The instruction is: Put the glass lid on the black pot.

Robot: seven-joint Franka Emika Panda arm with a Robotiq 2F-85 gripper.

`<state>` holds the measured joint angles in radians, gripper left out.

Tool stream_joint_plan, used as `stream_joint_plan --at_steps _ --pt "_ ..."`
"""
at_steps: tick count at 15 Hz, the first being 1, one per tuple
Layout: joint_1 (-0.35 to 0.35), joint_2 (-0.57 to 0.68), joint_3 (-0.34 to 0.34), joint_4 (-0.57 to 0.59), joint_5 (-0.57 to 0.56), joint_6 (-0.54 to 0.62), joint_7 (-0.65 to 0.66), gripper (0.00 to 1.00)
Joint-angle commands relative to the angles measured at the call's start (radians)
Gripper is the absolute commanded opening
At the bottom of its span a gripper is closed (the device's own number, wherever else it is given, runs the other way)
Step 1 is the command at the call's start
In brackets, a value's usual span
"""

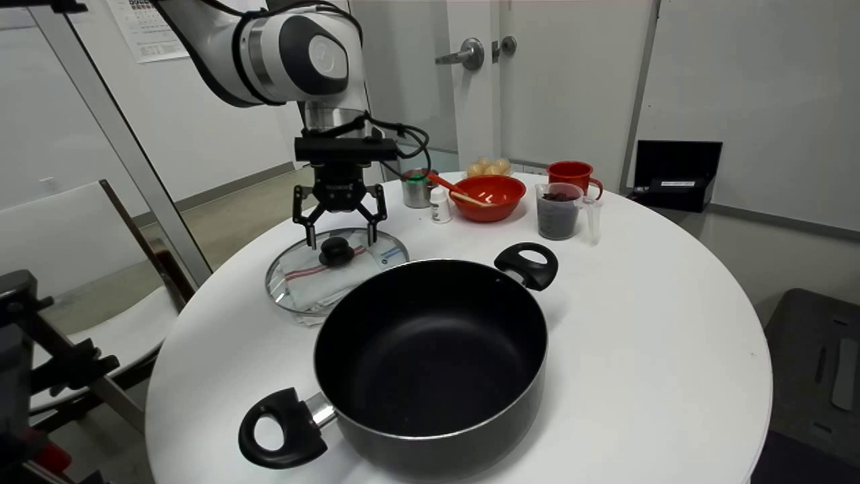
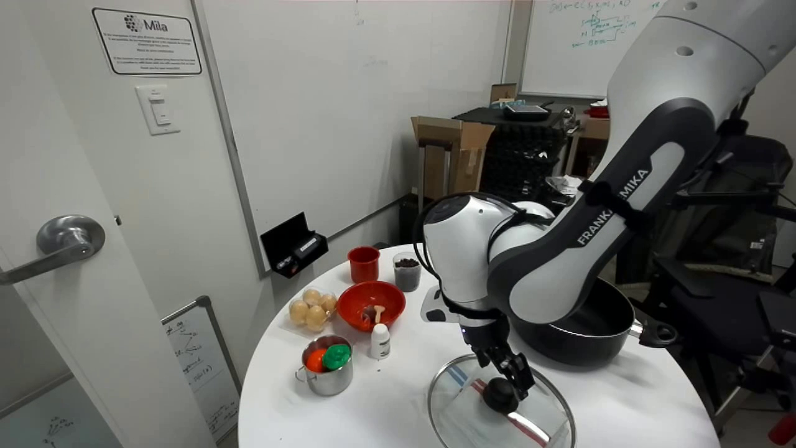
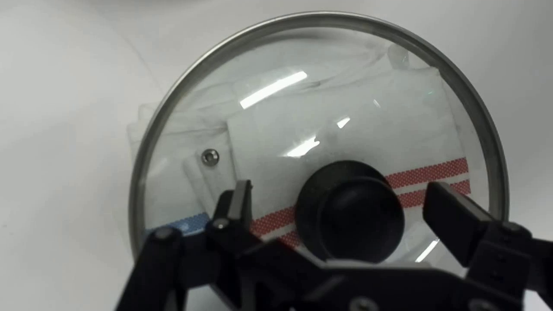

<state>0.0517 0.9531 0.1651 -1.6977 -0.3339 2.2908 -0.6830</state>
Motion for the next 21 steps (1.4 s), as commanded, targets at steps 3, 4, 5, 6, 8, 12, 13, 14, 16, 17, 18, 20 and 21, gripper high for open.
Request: stream_joint_plan --at_steps 3,4,5,6,8,12,13,14,16,17,18,20,21 --pt "-0.05 0.009 0.047 0.005 0.06 -0.004 -0.12 1.0" --pt "-0.052 0.01 0.049 0.004 0.068 0.0 -0.129 1.0" --pt "-0.051 0.012 0.047 0.005 0.073 0.002 -0.134 1.0" --pt "-0.047 0.016 0.042 0.006 0.076 0.008 -0.134 1.0" --pt "-0.044 0.024 0.04 0.01 0.083 0.01 -0.138 1.0" --pt "-0.041 0.028 0.038 0.0 0.081 0.031 -0.132 0.75" --pt "-0.04 0.027 0.037 -0.004 0.08 0.039 -0.13 0.73" --pt "-0.04 0.026 0.036 -0.005 0.078 0.048 -0.129 0.67" --pt "-0.04 0.025 0.036 -0.006 0.078 0.061 -0.128 0.5" --pt "-0.04 0.024 0.035 -0.006 0.078 0.068 -0.127 0.43" --pt "-0.041 0.023 0.036 -0.007 0.078 0.074 -0.127 0.35" --pt "-0.042 0.007 0.036 -0.018 0.078 0.078 -0.127 0.32" --pt "-0.044 -0.006 0.037 -0.027 0.078 0.081 -0.126 0.29"
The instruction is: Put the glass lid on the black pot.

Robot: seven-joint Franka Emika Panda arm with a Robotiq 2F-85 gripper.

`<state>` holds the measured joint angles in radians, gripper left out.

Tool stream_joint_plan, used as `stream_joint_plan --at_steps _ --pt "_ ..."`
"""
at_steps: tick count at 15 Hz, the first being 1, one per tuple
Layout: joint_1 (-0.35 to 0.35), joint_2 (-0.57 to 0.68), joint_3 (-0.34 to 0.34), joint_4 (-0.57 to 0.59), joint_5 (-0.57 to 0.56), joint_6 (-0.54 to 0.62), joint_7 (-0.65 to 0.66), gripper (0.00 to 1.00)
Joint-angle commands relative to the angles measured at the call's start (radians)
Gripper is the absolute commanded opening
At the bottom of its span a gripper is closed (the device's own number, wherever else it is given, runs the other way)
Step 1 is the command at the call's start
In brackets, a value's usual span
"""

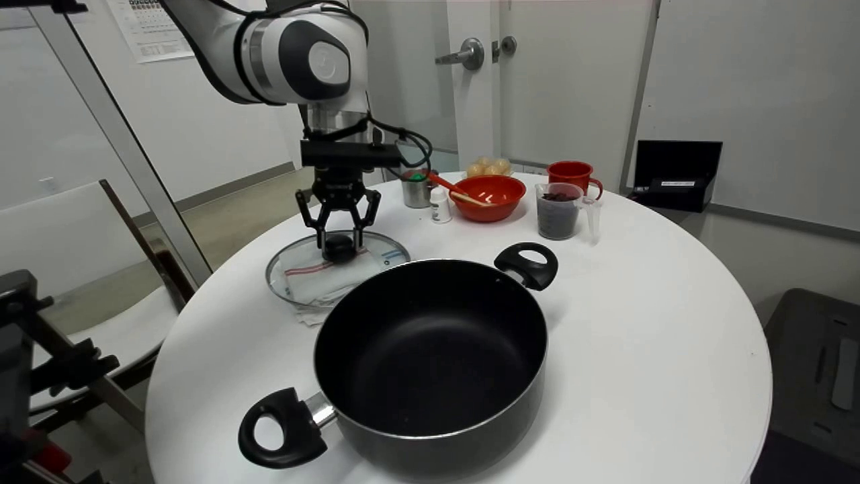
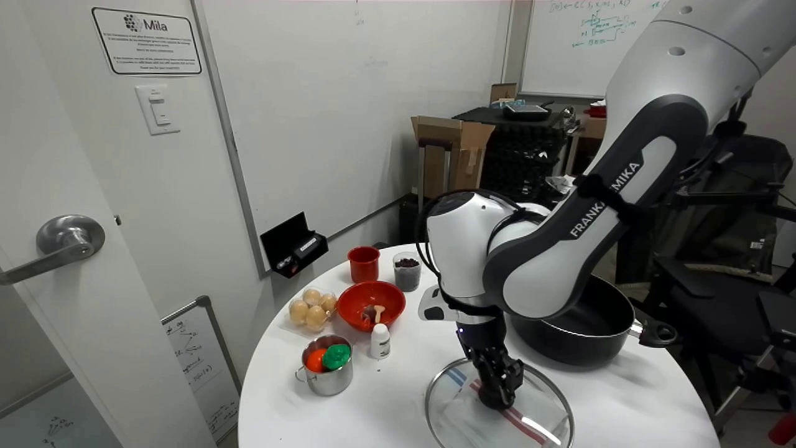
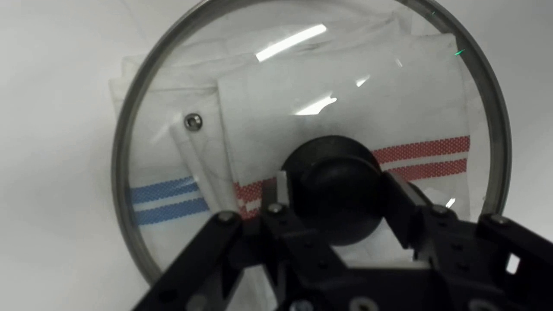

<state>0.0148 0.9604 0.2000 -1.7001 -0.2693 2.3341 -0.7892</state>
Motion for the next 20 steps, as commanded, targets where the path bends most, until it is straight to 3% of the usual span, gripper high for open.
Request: stream_joint_plan --at_steps 1,12,20 --pt "-0.009 -0.031 0.004 -0.04 0.014 0.042 -0.022 0.26" --pt "-0.012 -0.194 -0.011 -0.222 -0.001 0.174 0.014 0.25" --pt "-0.003 -0.319 -0.036 -0.254 0.007 0.156 0.072 0.25"
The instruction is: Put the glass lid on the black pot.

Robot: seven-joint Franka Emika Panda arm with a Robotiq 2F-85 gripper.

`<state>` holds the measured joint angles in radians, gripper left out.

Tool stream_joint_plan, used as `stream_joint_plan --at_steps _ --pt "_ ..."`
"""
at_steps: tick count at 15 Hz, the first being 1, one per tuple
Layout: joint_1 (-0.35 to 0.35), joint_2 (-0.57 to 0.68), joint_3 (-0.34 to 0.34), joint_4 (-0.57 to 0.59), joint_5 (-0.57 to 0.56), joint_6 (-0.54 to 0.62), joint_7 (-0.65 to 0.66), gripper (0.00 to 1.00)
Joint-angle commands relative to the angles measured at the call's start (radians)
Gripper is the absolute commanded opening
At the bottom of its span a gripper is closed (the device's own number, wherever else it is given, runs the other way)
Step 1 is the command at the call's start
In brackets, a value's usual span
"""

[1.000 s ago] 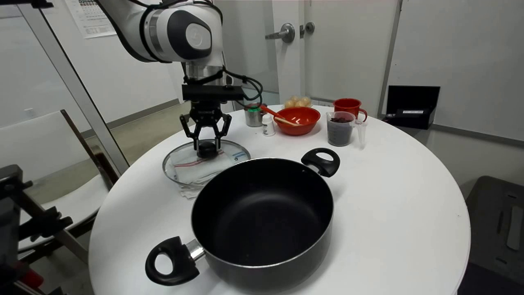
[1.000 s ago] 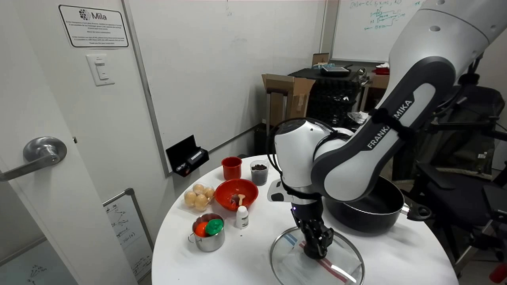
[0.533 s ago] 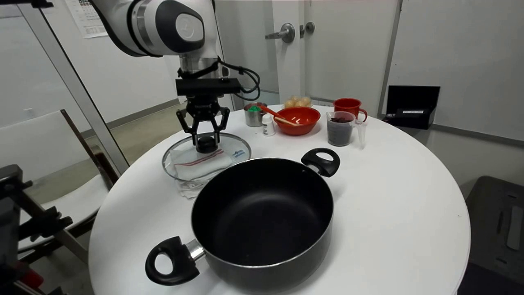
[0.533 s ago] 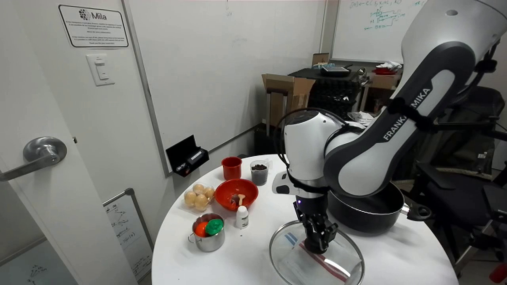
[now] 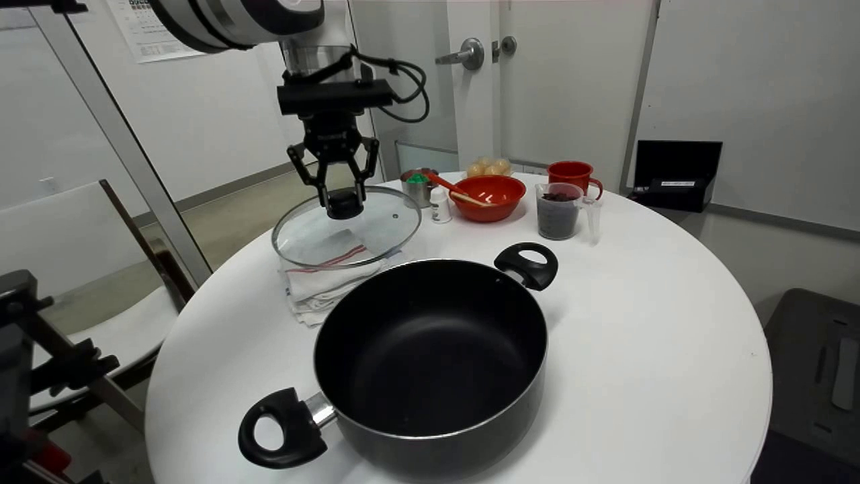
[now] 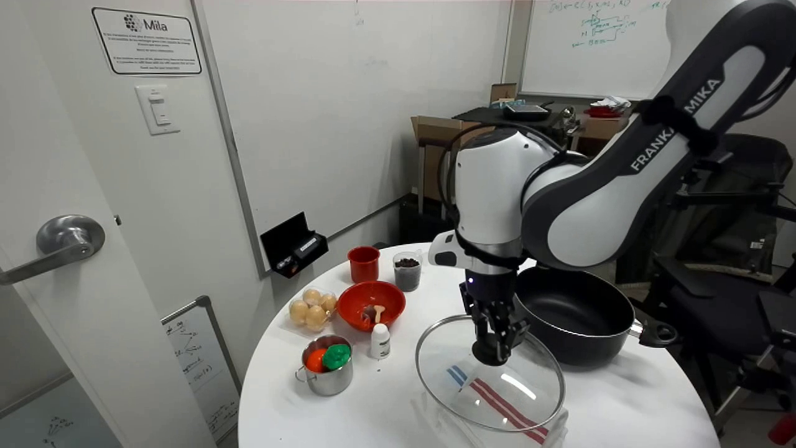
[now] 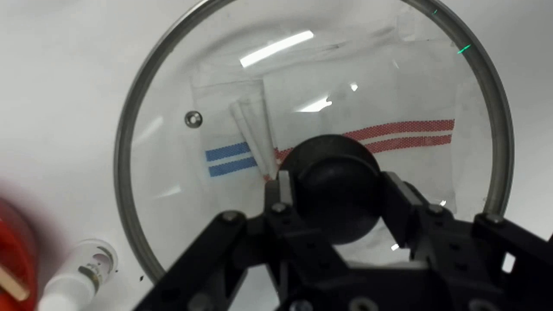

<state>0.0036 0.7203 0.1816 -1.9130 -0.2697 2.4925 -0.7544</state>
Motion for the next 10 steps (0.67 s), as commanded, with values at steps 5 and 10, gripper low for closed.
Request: stream_joint_plan --at_steps 5,10 --pt "0.0 -0.113 -0.049 -0.023 0.022 -0.041 0.117 0.25" --pt "-0.028 -0.115 -0.086 -0.007 0.045 -0.109 0.21 0.25"
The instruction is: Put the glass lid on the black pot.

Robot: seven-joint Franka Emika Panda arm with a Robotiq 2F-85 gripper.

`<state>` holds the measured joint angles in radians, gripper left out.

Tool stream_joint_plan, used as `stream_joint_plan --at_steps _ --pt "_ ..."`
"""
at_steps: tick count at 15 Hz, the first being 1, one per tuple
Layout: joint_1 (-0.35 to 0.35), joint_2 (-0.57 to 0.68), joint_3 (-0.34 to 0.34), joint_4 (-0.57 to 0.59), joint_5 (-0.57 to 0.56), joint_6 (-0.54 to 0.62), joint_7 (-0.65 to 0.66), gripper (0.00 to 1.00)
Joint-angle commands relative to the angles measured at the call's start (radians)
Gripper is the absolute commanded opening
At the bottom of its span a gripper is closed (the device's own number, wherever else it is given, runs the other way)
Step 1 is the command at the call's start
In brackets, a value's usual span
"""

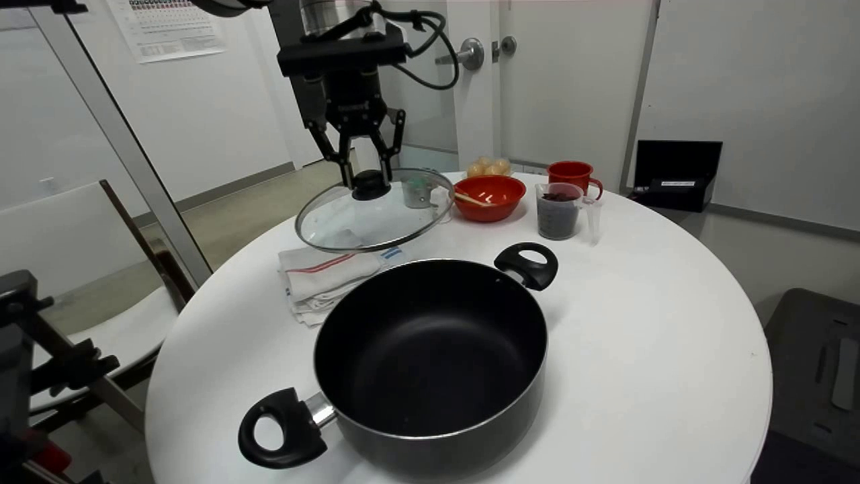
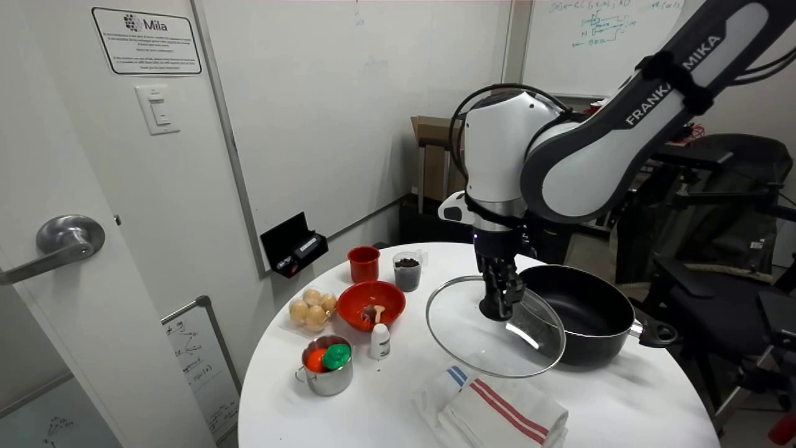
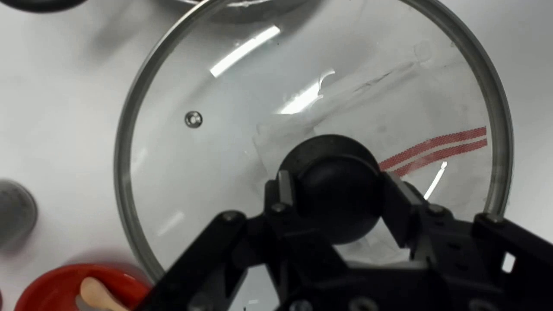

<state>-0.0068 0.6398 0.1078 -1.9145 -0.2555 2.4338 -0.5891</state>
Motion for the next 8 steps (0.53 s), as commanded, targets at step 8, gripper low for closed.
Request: stream_joint_plan --at_steps 8 --pt "-0.142 -0.041 -0.019 -0.023 0.178 -0.066 0.102 0.25"
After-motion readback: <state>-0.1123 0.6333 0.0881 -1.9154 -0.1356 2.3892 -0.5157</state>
